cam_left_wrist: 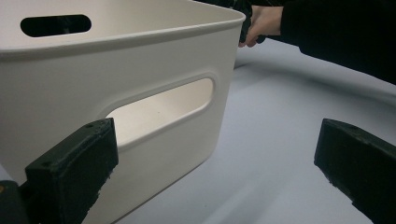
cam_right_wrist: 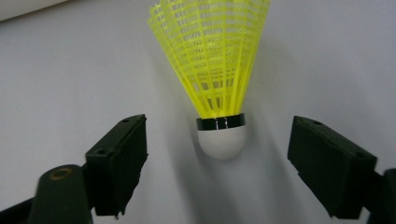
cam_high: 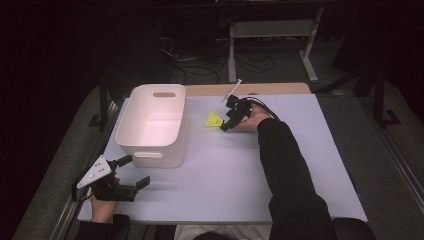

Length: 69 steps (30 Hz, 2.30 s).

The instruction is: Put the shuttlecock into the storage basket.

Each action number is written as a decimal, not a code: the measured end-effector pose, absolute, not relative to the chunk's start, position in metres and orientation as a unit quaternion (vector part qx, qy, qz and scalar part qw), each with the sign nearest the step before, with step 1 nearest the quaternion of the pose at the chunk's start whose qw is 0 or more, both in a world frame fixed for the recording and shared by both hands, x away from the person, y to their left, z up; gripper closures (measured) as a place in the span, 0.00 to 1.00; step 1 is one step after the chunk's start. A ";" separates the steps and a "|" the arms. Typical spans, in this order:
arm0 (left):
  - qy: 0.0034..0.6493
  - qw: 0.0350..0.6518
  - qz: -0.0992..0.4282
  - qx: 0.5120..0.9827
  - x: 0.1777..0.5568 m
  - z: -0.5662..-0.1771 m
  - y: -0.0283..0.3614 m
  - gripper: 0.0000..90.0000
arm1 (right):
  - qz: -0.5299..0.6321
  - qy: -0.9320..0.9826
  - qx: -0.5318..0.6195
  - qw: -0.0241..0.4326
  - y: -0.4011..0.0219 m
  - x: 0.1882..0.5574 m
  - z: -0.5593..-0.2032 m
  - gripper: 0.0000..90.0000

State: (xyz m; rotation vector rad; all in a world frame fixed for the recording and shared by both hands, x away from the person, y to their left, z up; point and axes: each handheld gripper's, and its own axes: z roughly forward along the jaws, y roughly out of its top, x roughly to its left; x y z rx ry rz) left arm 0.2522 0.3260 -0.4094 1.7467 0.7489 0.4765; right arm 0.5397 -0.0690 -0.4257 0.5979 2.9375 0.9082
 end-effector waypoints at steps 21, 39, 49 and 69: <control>0.317 0.556 0.201 0.741 0.252 -0.410 0.326 0.00 | 0.283 0.943 0.176 -0.005 -0.063 0.541 -0.433 0.69; 0.318 0.556 0.201 0.741 0.253 -0.410 0.326 0.00 | 0.279 0.944 0.175 -0.003 -0.064 0.533 -0.412 0.70; 0.318 0.556 0.201 0.741 0.253 -0.410 0.325 0.00 | 0.290 0.939 0.183 -0.006 -0.068 0.525 -0.398 0.70; 0.319 0.558 0.200 0.740 0.253 -0.410 0.326 0.00 | 0.318 0.931 0.181 0.019 -0.068 0.499 -0.356 0.70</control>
